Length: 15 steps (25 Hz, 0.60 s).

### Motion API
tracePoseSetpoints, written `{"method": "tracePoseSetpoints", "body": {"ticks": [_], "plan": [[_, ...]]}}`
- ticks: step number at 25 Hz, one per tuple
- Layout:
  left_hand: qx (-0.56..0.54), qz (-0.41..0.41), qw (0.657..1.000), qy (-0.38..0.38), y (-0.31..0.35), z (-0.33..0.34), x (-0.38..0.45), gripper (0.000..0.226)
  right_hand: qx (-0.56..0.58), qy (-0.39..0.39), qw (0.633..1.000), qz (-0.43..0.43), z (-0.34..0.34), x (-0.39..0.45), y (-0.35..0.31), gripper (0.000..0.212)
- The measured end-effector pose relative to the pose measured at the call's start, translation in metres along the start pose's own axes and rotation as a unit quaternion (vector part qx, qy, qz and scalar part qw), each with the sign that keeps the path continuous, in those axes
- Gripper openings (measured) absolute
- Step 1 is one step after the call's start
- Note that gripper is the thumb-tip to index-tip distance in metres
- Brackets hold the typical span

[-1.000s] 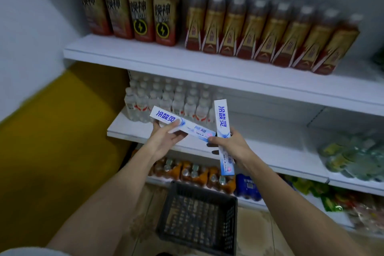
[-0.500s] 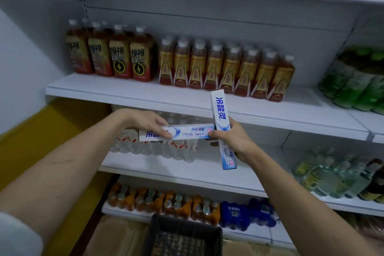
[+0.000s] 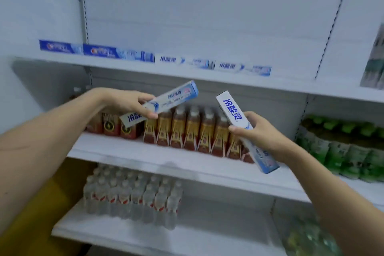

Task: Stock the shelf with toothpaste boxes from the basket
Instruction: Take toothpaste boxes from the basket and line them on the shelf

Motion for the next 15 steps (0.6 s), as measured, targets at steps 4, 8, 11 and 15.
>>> {"method": "tracePoseSetpoints", "body": {"ticks": [4,8,11,15], "plan": [[0.019,0.034,0.994,0.101,0.069,-0.080,-0.001,0.066,-0.032,0.020,0.996,-0.080,-0.066,-0.005,-0.079,0.042],[0.089,0.023,0.983,0.158,0.098,-0.119,0.009,0.079,-0.110,0.038,0.987,-0.111,-0.105,0.013,-0.131,0.043],[0.150,0.006,0.977,0.154,0.100,-0.128,0.029,0.076,-0.209,0.058,0.970,-0.111,-0.120,0.041,-0.150,0.044],[0.212,-0.003,0.967,0.143,0.094,-0.138,0.071,0.056,-0.305,0.085,0.945,-0.083,-0.133,0.088,-0.161,0.049]]}}
Point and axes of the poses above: each hand's wrist, its own x-axis towards the middle knuckle, its own z-axis out of the palm, y = z × x, the point moved 6 cm from there along x, towards the middle knuckle, and after that the axes turned 14 degrees about z, right-handed, at the moved point
